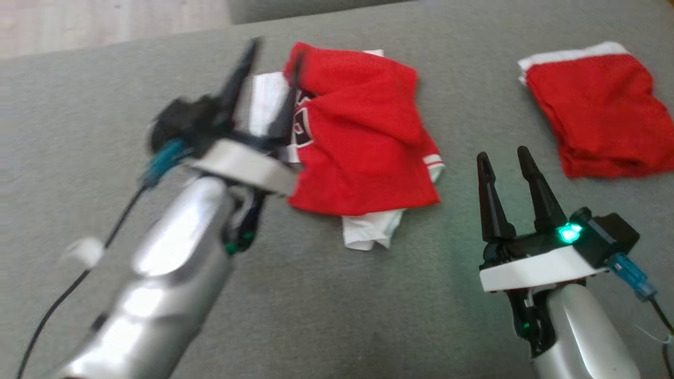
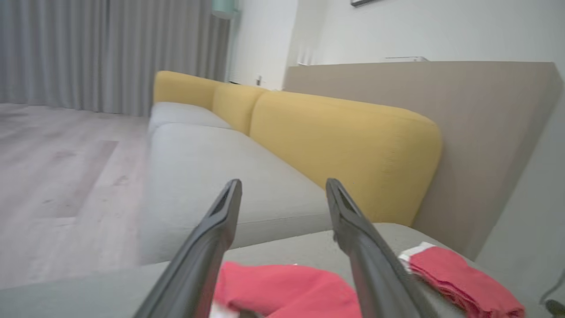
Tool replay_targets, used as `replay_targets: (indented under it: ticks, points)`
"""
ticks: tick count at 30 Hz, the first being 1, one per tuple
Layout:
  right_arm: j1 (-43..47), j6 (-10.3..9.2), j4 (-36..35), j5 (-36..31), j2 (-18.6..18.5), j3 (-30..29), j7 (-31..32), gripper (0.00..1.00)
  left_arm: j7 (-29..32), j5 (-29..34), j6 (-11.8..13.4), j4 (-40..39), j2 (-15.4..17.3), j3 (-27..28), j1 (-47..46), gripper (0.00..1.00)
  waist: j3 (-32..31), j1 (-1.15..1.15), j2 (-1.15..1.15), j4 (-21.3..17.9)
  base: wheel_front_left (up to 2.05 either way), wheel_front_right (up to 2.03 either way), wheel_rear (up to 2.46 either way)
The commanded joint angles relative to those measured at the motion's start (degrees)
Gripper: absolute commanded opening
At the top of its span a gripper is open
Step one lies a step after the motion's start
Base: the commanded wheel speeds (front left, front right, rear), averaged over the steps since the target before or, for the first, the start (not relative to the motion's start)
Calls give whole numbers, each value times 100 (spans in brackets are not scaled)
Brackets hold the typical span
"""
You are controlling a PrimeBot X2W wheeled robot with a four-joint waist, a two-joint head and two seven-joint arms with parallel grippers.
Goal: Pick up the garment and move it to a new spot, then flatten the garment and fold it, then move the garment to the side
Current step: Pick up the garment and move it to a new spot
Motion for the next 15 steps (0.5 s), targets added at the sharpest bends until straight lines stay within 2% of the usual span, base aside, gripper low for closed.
replay_targets:
  ticks: [1, 6, 9, 12, 15]
  points:
    - [30, -4, -167, -79, 1, 85, -61, 100, -49, 54, 39, -268, 273, 311, 72, 100, -150, 0, 0, 264, 0, 0, 0]
    - [190, -4, -65, -183, 1, -15, -61, 100, -59, 251, 123, -785, 667, 771, 1041, 100, -368, 0, 0, 651, 0, 0, 0]
    - [252, -4, -15, -207, 1, -32, -61, 100, -59, 324, 152, -983, 733, 946, 1503, 100, -446, 0, 0, 748, 0, 0, 0]
    - [326, -4, 62, -212, 1, -44, -61, 100, -60, 422, 210, -1267, 684, 1250, 2168, 100, -534, 0, 0, 833, 0, 0, 0]
    - [341, -4, 131, -209, 1, -17, -61, 100, -60, 516, 245, -1523, 458, 1590, 2729, 100, -564, 0, 0, 840, 0, 0, 0]
